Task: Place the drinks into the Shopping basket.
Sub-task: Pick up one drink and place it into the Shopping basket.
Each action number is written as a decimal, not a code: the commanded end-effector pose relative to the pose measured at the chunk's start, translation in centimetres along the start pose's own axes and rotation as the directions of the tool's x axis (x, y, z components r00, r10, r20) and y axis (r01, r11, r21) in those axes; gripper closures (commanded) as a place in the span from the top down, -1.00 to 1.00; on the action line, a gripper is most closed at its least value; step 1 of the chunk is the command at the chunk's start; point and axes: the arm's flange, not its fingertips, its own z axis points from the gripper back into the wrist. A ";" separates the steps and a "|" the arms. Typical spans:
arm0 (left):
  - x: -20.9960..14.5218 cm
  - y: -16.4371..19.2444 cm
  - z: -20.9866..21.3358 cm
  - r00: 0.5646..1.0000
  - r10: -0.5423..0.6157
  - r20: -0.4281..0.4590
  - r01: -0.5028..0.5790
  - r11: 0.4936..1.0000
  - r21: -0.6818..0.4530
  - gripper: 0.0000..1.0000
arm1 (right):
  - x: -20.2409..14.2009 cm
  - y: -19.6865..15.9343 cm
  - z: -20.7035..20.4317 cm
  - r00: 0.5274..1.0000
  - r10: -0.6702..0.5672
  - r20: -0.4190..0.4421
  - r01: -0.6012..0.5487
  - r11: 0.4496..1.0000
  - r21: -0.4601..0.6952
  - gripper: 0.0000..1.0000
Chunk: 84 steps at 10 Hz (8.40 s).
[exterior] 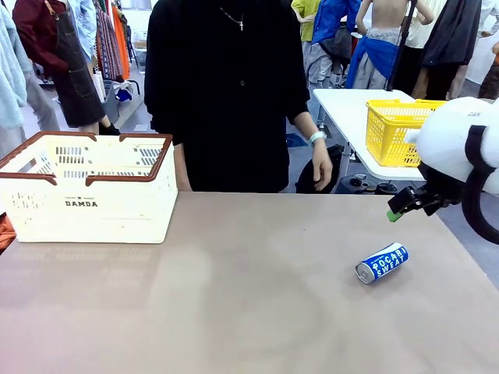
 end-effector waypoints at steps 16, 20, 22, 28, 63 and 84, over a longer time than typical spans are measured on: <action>0.0 -0.3 0.2 1.000 0.003 0.007 -0.002 1.000 -0.014 1.00 | 1.4 -1.0 -10.5 0.092 0.994 -0.052 -0.972 0.101 0.210 1.00; 0.0 -0.3 0.2 1.000 0.003 0.007 -0.002 1.000 -0.014 1.00 | 0.7 -1.6 -15.5 0.020 0.999 -0.034 -0.967 0.028 0.254 1.00; 0.0 -0.3 0.2 1.000 0.003 0.007 -0.002 1.000 -0.014 1.00 | 0.5 -2.0 -16.3 0.044 0.999 0.003 -0.970 0.042 0.239 1.00; 0.0 -0.3 0.2 1.000 0.003 0.007 -0.002 1.000 -0.014 1.00 | 0.7 -1.7 -16.7 0.031 1.000 -0.001 -0.955 0.030 0.296 -1.00; 0.0 -0.3 0.2 1.000 0.003 0.007 -0.002 1.000 -0.014 1.00 | -11.6 -7.7 4.0 0.968 -0.191 -0.160 0.248 0.803 0.542 -1.00; 0.0 -0.3 0.2 1.000 0.003 0.007 -0.002 1.000 -0.014 1.00 | 9.6 25.7 -16.2 0.965 0.017 -0.263 0.057 0.961 0.270 -1.00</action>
